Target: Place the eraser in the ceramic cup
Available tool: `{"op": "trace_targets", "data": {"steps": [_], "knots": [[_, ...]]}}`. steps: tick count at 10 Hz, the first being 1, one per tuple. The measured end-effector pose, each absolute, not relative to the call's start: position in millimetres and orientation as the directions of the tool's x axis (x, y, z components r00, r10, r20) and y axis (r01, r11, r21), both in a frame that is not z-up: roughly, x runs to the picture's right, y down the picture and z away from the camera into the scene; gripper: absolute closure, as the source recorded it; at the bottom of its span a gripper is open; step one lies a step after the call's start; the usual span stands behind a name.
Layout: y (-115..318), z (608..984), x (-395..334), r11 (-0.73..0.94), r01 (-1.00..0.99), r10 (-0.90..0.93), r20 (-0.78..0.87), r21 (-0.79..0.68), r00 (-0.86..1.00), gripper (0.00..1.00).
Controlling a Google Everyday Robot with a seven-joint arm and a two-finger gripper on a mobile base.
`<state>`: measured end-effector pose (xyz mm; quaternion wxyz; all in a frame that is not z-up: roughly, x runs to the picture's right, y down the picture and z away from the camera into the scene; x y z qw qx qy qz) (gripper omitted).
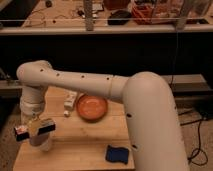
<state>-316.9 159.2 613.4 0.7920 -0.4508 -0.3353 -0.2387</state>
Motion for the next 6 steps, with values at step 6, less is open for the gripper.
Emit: {"op": "trace_targets", "data": {"steps": [6], "knots": [[161.7,616.2,-317.5,0.472,0.685,-0.123,0.728,-0.555,0.674,1.00]]}}
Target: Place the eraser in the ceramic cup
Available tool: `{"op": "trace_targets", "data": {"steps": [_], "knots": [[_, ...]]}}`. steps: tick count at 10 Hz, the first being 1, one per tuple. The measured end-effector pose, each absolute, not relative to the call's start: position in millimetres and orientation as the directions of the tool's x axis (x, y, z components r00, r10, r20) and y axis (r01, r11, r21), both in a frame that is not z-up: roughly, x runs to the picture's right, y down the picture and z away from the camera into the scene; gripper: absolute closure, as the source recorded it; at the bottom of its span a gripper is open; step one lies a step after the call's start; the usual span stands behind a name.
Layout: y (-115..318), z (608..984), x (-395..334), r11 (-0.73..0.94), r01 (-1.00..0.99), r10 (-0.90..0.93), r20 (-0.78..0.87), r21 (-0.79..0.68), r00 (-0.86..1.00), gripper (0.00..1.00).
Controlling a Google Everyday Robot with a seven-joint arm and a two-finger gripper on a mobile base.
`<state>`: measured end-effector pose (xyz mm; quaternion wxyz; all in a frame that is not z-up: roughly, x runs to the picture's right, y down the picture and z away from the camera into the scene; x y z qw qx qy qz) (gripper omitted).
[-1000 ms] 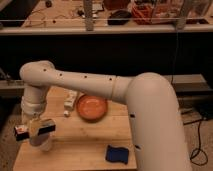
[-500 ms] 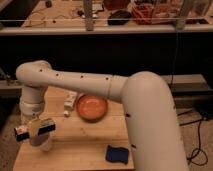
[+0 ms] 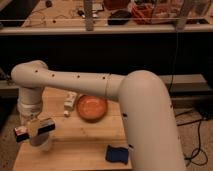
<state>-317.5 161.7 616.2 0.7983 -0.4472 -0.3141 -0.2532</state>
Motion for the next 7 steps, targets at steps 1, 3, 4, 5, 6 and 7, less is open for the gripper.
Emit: {"op": "trace_targets", "data": {"steps": [1,3,4,5,6,7], "knots": [[162.5,615.1,-319.0,0.471,0.689,-0.143,0.723,-0.551,0.676,1.00],[163.9,615.5,-320.1,0.468,0.691,-0.153,0.720,-0.551,0.677,1.00],[163.5,616.1,-319.5,0.469,0.690,-0.158,0.716,-0.552,0.680,1.00],[163.6,617.1,-318.6,0.469,0.689,-0.165,0.711,-0.553,0.683,1.00],[164.6,616.8,-319.8,0.468,0.692,-0.172,0.711,-0.550,0.682,1.00],[165.4,617.0,-320.5,0.467,0.693,-0.177,0.709,-0.549,0.682,1.00]]}}
